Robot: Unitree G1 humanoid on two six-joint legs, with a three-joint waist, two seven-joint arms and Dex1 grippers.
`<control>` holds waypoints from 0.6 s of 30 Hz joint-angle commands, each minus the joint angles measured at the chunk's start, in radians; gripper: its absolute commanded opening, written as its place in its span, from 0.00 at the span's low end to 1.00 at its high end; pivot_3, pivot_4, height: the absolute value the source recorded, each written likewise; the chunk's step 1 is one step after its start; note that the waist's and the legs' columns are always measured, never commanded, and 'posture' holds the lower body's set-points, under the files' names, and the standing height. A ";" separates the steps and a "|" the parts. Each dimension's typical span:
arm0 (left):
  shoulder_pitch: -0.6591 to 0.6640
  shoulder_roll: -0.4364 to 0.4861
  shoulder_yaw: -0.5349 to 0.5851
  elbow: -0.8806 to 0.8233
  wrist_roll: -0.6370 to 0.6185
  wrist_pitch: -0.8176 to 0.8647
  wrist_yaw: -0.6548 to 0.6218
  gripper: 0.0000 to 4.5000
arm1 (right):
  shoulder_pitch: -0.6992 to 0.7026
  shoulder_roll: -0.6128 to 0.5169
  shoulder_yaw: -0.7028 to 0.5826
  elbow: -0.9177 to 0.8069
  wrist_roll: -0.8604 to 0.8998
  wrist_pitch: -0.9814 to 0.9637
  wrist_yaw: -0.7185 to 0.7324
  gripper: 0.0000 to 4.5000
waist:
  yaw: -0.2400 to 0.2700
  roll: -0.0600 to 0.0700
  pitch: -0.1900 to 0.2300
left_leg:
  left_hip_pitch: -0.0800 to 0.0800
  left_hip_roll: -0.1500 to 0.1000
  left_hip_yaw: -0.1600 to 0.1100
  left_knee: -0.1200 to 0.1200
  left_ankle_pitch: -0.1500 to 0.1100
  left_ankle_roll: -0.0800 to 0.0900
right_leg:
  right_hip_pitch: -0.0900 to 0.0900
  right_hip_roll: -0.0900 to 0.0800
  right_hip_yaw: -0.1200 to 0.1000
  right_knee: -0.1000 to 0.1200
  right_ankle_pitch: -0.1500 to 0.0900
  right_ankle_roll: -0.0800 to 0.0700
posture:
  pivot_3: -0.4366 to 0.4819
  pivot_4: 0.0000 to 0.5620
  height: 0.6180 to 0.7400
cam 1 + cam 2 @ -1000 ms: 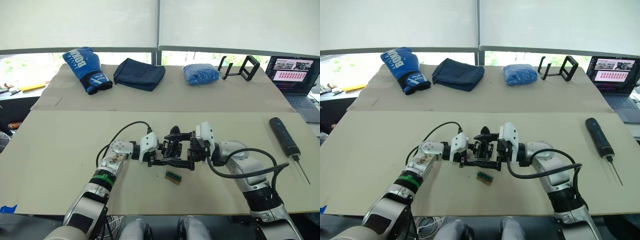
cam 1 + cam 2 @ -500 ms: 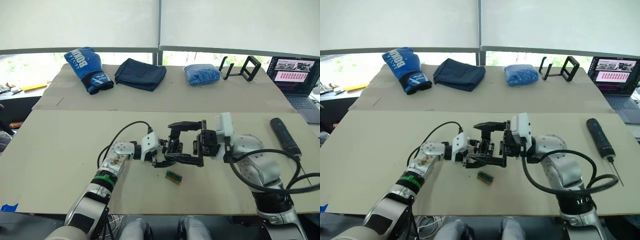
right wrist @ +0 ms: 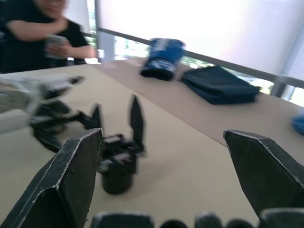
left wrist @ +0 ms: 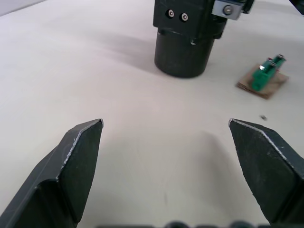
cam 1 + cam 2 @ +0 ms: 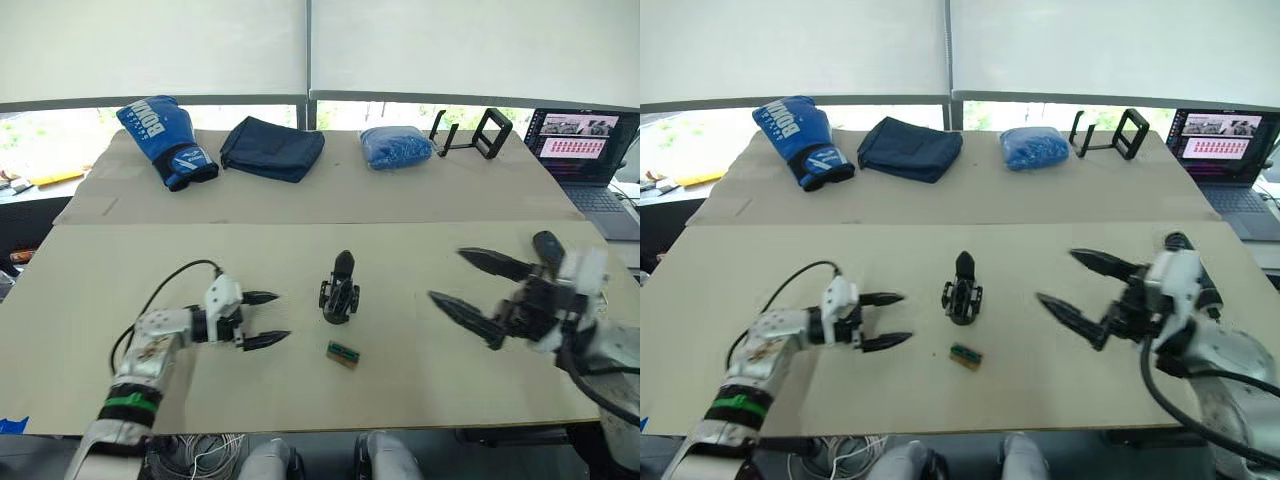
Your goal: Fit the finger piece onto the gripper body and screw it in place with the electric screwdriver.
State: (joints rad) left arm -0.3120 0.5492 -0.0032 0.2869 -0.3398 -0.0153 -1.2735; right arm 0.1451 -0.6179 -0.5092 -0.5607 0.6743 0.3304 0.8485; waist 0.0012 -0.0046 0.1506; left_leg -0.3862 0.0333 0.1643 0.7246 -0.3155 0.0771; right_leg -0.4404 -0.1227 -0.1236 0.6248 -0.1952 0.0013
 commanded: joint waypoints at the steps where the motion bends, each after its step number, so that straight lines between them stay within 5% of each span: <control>1: 0.010 0.028 0.048 -0.136 -0.082 0.045 -0.008 0.99 | 0.113 0.027 -0.119 -0.038 -0.033 -0.094 0.004 1.00 | 0.012 0.001 0.000 | 0.000 0.000 0.000 0.000 0.000 0.000 | 0.000 0.001 0.000 0.000 0.000 0.000 | 0.48 0.27 1.00; 9: 0.037 0.086 0.104 -0.319 -0.201 0.204 0.018 0.99 | 0.401 0.212 -0.334 0.095 -0.106 -0.323 -0.032 1.00 | 0.012 0.001 0.000 | 0.001 -0.001 0.001 -0.001 -0.004 -0.006 | 0.002 0.005 0.002 0.000 -0.005 0.009 | 0.48 0.27 1.00; 18: 0.019 0.030 0.104 -0.381 -0.252 0.246 0.078 0.99 | 0.597 0.342 -0.347 0.131 -0.119 -0.461 -0.050 1.00 | -0.001 0.003 0.000 | 0.010 -0.001 0.004 -0.012 -0.002 -0.013 | 0.001 0.007 0.010 -0.001 -0.006 0.007 | 0.48 0.27 1.00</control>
State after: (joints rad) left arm -0.2907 0.5789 0.0926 -0.0569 -0.5740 0.2293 -1.2036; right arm 0.7347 -0.2725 -0.8196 -0.3931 0.5240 -0.1042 0.8185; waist -0.0001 -0.0013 0.1504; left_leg -0.3754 0.0328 0.1683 0.7119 -0.3170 0.0638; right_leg -0.4386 -0.1151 -0.1116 0.6242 -0.2017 0.0083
